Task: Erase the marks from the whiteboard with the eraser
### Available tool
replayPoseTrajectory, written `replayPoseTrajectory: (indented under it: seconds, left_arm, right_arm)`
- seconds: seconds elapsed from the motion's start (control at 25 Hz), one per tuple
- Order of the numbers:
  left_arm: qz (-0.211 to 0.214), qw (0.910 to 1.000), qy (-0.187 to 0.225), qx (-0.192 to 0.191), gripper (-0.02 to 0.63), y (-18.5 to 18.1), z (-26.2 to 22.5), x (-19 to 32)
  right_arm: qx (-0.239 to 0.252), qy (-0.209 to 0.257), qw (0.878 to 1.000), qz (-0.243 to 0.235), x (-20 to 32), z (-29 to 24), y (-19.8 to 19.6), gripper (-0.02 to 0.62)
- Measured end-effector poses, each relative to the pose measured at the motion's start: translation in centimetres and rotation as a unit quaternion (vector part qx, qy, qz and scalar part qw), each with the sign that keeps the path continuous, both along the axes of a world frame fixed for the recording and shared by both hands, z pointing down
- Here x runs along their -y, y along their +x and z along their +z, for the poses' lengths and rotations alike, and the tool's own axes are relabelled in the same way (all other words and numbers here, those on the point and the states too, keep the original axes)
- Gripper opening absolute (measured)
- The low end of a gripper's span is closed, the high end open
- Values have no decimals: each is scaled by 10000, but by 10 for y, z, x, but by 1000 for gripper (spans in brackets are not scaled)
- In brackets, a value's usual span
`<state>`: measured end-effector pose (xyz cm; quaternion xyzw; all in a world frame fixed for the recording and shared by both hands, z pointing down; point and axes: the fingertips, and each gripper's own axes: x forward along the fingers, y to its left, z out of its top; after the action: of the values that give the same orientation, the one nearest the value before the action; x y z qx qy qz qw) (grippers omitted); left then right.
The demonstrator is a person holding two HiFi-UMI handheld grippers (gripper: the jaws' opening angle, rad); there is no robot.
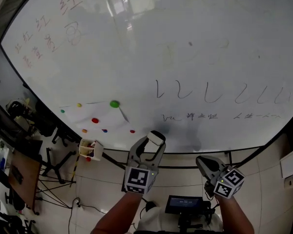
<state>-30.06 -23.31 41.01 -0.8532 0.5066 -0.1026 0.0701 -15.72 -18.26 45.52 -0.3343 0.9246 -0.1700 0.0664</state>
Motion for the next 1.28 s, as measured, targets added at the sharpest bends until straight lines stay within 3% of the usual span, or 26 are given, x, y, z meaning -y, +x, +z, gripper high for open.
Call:
replayPoseTrajectory:
  seconds: [0.24,0.6,1.08,1.28]
  left_arm:
    - [-607,9973,404,14,273,9,-34,10]
    - [-1408,9882,582,144,268,10,-63,24]
    - [-2085,9761,610,24,267,23,-61,28]
    - [-2119,9749,675,134,267,41,-57,29]
  right_arm:
    - [27,221,9995,-217,7,-14,17,15]
    - [172,395,9982,-423,13,-27,51,15]
    - [258,284,9981,-482,15,-16,92,15]
    - [292,248,9975,-585,16,-14,100,15]
